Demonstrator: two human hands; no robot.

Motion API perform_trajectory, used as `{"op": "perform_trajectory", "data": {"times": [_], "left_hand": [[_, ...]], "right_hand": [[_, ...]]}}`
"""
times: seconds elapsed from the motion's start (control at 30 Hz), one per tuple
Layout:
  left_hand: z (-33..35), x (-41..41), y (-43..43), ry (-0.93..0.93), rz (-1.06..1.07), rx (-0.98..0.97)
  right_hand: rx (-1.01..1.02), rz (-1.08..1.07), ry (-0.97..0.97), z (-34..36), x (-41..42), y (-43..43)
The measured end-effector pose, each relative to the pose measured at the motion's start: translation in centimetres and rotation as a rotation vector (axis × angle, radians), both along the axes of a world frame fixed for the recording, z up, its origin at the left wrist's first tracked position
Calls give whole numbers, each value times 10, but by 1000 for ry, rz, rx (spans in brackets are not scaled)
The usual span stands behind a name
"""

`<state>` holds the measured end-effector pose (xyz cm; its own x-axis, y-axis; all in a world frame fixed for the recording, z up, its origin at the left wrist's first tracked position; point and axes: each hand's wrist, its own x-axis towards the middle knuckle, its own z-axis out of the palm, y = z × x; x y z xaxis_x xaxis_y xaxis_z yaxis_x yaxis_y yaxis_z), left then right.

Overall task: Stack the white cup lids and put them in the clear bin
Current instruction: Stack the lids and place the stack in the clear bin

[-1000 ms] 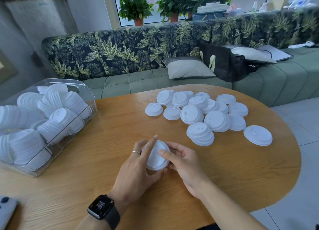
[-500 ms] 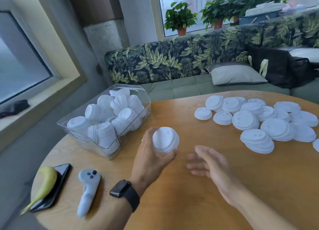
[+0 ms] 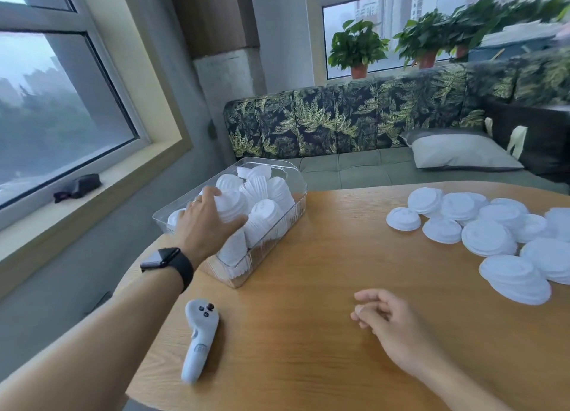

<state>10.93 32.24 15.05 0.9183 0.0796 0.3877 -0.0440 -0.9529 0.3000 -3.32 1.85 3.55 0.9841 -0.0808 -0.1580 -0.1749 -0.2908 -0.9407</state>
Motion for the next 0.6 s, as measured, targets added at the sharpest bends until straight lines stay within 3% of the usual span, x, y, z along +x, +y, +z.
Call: {"op": "perform_trajectory", "data": {"times": [0.33, 0.6], "left_hand": [[-22, 49, 9, 129, 37, 4], [-29, 63, 17, 210, 1, 149]], "right_hand": [[-28, 24, -6, 6, 19, 11], [-36, 22, 13, 2, 22, 14]]}}
